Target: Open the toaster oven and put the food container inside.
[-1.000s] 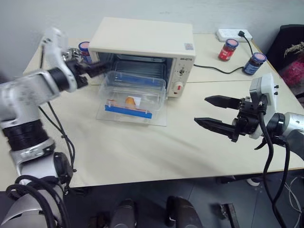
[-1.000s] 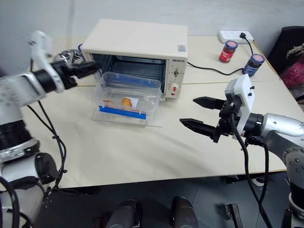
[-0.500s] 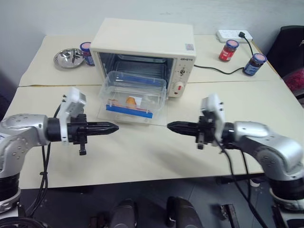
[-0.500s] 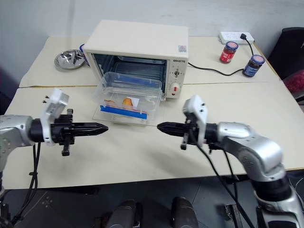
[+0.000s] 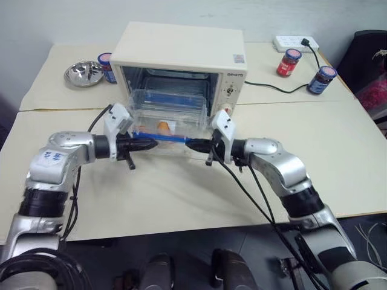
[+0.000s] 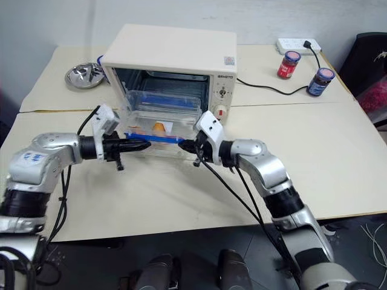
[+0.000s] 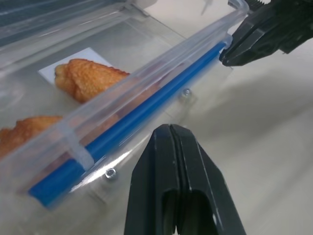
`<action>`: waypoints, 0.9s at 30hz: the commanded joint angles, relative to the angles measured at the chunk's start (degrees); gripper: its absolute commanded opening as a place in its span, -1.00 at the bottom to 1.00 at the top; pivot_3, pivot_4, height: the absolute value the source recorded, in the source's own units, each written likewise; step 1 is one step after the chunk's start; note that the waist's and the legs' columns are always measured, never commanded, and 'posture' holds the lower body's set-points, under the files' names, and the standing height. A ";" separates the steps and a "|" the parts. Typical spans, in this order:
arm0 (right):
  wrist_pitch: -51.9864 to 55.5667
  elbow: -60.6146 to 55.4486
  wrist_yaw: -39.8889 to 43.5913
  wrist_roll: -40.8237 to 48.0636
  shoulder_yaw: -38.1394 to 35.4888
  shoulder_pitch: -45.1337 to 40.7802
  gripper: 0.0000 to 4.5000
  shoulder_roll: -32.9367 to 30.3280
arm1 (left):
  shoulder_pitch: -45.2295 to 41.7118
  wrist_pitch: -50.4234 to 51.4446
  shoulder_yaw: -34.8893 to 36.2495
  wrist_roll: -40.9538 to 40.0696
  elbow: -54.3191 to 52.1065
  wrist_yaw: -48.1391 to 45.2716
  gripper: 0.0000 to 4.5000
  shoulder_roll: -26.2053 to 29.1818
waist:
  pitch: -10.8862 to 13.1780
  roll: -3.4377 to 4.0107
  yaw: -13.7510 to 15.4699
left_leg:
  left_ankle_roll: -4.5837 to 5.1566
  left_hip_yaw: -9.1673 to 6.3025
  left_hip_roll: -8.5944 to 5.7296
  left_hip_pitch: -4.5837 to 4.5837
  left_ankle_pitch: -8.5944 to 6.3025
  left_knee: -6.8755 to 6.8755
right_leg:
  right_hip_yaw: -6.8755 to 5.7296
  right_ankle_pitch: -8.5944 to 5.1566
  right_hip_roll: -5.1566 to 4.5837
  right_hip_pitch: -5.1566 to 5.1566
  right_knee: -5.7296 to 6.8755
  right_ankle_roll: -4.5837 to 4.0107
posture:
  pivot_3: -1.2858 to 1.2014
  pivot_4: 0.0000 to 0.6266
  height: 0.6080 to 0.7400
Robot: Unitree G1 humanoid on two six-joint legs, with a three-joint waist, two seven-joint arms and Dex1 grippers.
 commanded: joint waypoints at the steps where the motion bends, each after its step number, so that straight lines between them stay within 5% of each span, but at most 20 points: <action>1: -6.54 7.11 -3.12 -3.76 -2.86 -4.81 -0.98 2.58 | -7.79 -7.00 1.63 4.30 9.06 7.32 -1.00 -4.46 | 0.00 0.00 0.02 | 0.00 0.00 0.00 0.00 0.00 0.00 | 0.00 0.00 0.00 0.00 0.00 0.00 | 0.03 -0.52 1.00; 8: -14.15 16.79 -7.96 -6.73 -7.54 -9.66 -0.98 6.53 | -16.99 -15.69 5.85 7.36 19.14 16.89 -1.00 -10.05 | 0.00 0.00 -1.46 | -0.01 -0.04 0.00 -0.04 0.00 -0.14 | -0.10 0.01 -0.02 -0.08 0.00 0.02 | 0.03 -0.52 1.00; 14: -8.84 7.22 -4.98 -3.46 -9.64 -4.96 -0.98 5.94 | -11.91 -7.70 8.79 0.69 6.70 11.50 -1.00 -8.63 | 0.01 0.01 -2.50 | -0.01 -0.04 0.02 -0.02 0.00 -0.22 | -0.11 0.01 -0.04 -0.09 0.00 0.03 | 0.03 -0.52 1.00; 20: 5.45 -17.46 -0.04 4.70 -11.42 7.01 -0.98 -2.13 | -4.65 6.80 17.07 -11.32 -8.57 3.30 -1.00 2.82 | 0.03 0.04 -2.92 | -0.03 -0.12 0.04 -0.05 0.00 -0.22 | -0.09 0.01 -0.04 -0.11 0.01 0.03 | 0.03 -0.52 1.00; 27: 15.26 -33.69 0.73 10.45 -14.54 20.93 -1.00 -11.51 | 2.09 14.61 25.95 -20.07 -12.84 -11.12 -0.26 21.46 | 0.03 0.04 -1.76 | -0.04 -0.06 0.04 0.06 -0.02 -0.23 | 0.04 -0.01 -0.04 -0.07 -0.05 0.03 | 0.03 -0.52 1.00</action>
